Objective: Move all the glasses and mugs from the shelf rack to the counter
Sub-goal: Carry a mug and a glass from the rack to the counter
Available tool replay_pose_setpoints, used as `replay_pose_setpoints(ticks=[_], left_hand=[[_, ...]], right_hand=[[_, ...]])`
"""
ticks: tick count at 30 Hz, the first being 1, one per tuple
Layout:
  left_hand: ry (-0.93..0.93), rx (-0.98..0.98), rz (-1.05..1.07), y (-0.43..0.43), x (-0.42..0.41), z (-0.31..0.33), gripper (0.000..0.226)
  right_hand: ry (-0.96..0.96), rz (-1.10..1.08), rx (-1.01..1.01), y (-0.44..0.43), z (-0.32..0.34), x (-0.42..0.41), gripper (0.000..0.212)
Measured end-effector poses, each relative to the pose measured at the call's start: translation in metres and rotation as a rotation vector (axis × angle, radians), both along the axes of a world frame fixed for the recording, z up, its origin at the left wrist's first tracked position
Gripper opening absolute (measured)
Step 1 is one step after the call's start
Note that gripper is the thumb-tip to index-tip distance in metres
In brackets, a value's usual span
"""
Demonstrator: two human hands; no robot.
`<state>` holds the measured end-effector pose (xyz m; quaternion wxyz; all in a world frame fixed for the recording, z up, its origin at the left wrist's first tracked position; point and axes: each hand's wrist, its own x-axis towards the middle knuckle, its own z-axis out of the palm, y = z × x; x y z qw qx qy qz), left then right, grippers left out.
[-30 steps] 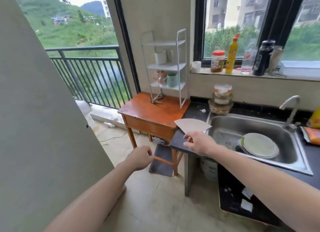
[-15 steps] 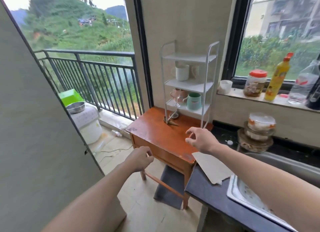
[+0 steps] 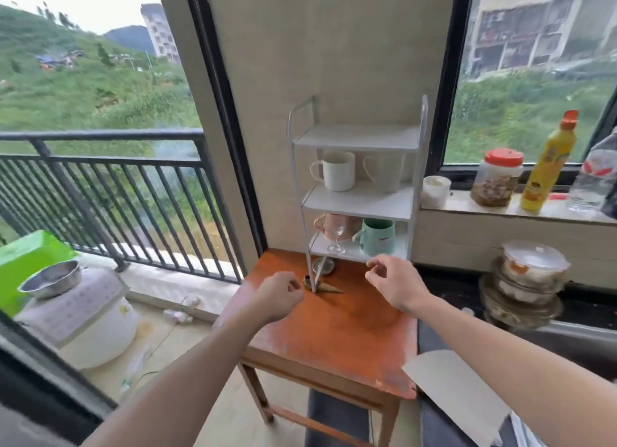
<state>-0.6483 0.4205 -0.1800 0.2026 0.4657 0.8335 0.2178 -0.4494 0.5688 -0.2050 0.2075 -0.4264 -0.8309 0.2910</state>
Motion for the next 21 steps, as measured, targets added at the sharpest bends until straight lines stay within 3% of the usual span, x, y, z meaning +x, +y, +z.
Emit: replay_pose_setpoints(ticks=[7, 16, 21], left_hand=[[-0.088, 0.239, -0.009, 0.108, -0.043, 0.036, 0.008], [0.04, 0.34, -0.029, 0.245, -0.075, 0.063, 0.051], [-0.008, 0.35, 0.06, 0.291, -0.096, 0.064, 0.058]], right_hand=[[0.183, -0.135, 0.136, 0.068, 0.042, -0.052, 0.029], [0.218, -0.185, 0.071, 0.16, 0.062, -0.13, 0.061], [0.228, -0.27, 0.091, 0.179, 0.052, -0.156, 0.061]])
